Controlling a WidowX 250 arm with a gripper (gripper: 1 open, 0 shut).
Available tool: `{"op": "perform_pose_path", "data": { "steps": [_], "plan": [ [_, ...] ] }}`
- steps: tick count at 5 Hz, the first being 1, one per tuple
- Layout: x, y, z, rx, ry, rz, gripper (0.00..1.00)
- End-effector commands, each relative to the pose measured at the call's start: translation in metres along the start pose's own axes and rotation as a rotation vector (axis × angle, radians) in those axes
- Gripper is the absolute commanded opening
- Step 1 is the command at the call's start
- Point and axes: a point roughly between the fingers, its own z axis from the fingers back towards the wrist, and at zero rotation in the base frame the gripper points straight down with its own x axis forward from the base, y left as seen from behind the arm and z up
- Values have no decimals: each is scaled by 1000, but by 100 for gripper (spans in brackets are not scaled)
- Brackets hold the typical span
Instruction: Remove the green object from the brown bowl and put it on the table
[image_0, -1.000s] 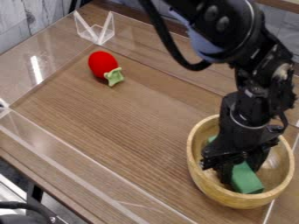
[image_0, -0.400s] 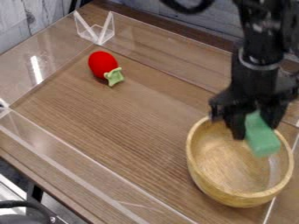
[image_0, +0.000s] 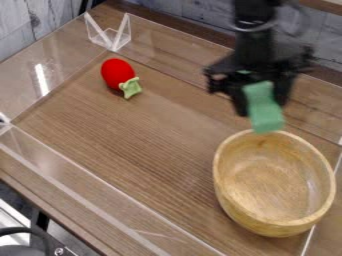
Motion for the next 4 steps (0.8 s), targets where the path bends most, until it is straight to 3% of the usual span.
{"op": "perform_pose_path", "data": {
  "steps": [1,3,4],
  "plan": [
    [26,14,7,-14,-90,-8,0],
    [54,19,-13,71,-225,56,0],
    [55,12,-14,99,-265,91,0]
  ]
}}
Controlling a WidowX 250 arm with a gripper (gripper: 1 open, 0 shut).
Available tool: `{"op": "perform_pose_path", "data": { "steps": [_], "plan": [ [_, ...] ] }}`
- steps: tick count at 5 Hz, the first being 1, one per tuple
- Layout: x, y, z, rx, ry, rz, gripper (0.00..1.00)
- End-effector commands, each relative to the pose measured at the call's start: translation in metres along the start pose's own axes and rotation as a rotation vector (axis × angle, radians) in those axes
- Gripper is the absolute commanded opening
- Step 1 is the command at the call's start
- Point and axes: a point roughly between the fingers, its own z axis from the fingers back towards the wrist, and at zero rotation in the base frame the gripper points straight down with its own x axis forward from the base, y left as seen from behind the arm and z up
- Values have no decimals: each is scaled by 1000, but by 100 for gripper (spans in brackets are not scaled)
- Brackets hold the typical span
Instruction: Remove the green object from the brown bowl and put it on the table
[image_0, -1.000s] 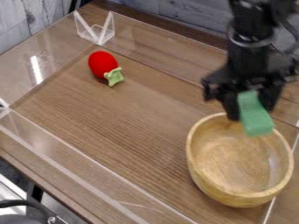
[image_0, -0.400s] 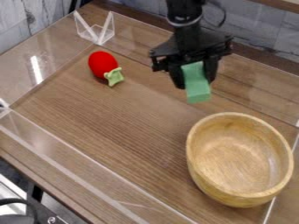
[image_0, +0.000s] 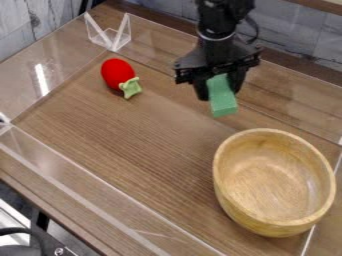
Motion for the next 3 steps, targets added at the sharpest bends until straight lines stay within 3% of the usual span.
{"op": "perform_pose_path", "data": {
  "steps": [1,3],
  "plan": [
    [16,-1,15,-29,-63,-19,0],
    [18,10,29,1,-88,-21,0]
  ]
}}
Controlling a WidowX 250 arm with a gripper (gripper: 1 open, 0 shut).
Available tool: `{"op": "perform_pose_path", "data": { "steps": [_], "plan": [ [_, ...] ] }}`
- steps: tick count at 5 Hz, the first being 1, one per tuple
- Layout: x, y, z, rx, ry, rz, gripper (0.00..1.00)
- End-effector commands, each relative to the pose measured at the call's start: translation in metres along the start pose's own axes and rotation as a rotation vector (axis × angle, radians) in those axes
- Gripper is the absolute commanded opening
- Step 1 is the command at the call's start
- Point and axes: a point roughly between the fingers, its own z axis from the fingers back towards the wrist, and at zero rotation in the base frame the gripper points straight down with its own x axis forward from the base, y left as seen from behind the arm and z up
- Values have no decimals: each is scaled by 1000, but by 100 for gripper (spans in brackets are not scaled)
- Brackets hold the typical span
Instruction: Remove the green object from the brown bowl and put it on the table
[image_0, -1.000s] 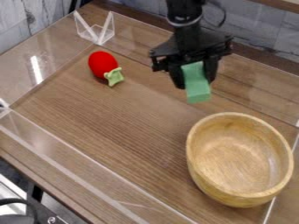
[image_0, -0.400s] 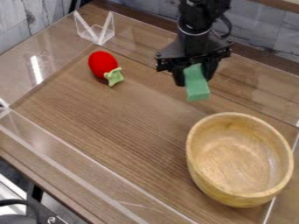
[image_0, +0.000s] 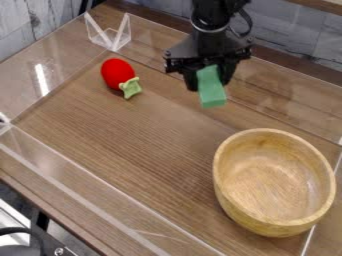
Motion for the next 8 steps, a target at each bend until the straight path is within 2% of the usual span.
{"op": "perform_pose_path", "data": {
  "steps": [1,2,3,4,5,7,8],
  "plan": [
    [2,1,24,-11,-43,15,0],
    [-4,3,32,18,-47,23,0],
    [-14,-6,25,18,-35,-50,0],
    [-21,-13,14,31,-21,-122,0],
    [-36,-2,7,57,-16,-98,0],
    [-52,23,-3,45,17,-210,0],
    [-53,32,-7,55,30,-233,0]
  ]
}}
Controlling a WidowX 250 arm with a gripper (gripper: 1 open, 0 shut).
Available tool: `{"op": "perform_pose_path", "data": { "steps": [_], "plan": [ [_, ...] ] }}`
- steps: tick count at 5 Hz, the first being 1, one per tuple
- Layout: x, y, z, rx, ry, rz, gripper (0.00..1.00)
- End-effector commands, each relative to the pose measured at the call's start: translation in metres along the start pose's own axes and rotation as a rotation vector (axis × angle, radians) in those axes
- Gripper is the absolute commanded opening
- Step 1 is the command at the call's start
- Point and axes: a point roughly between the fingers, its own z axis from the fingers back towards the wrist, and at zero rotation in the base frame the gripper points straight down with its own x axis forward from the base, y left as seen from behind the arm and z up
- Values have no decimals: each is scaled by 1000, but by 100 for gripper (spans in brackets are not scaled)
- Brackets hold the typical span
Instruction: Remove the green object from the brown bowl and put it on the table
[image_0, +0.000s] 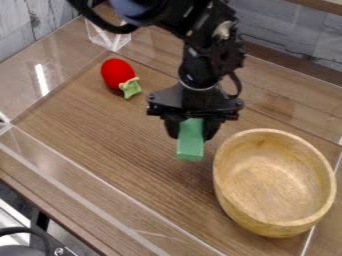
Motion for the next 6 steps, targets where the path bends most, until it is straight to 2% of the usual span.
{"op": "perform_pose_path", "data": {
  "steps": [1,2,3,4,5,6],
  "plan": [
    [8,5,8,-16,-28,-8,100],
    [17,15,9,-17,-12,-3,100],
    [32,23,16,-31,4,11,100],
    [46,13,38,-47,6,47,100],
    [45,-7,58,-74,37,59,100],
    [39,-11,73,-104,78,21,100]
  ]
}}
